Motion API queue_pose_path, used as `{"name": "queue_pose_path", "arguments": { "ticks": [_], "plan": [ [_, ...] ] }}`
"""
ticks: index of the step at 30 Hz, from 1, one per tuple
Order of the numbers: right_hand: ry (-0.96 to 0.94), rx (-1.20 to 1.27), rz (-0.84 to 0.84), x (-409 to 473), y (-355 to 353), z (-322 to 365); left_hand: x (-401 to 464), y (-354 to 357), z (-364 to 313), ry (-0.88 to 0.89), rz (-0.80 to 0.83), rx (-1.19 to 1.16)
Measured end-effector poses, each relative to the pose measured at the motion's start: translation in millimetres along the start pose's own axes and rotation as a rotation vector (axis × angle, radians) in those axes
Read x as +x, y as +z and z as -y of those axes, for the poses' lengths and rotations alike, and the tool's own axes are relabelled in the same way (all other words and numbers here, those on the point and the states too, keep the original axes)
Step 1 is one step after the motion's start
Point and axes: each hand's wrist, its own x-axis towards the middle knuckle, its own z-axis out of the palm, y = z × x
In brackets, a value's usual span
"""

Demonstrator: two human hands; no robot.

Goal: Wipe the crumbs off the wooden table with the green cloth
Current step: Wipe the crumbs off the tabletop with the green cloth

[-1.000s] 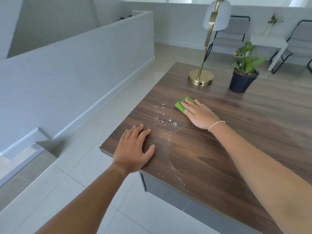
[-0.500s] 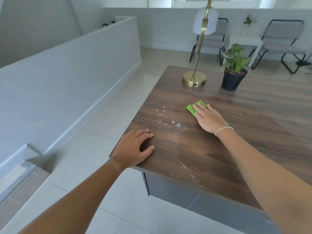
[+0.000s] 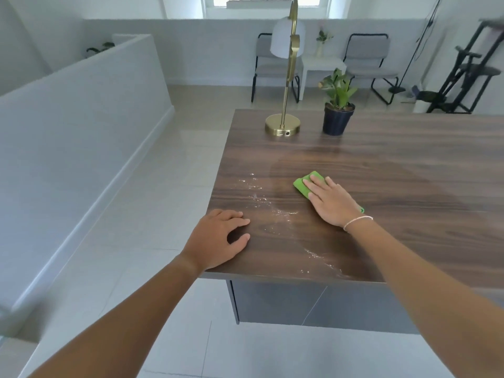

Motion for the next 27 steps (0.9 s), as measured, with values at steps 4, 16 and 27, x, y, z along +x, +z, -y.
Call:
{"name": "queue_pose_path", "arguments": {
  "ticks": [4, 16, 27],
  "plan": [
    [-0.202, 0.049, -0.011, -47.2, 17.2, 31.2, 4.1, -4.2, 4.9, 0.038, 0.026, 0.013],
    [0.297, 0.311, -0.031, -71.3, -31.9, -77.5, 42.0, 11.3, -75.7, 0.171, -0.039, -0.109],
    [0.231, 0.071, 0.048, -42.9, -28.7, -106.1, 85.6, 71.6, -139.4, 0.158, 0.319, 0.251]
  ]
}}
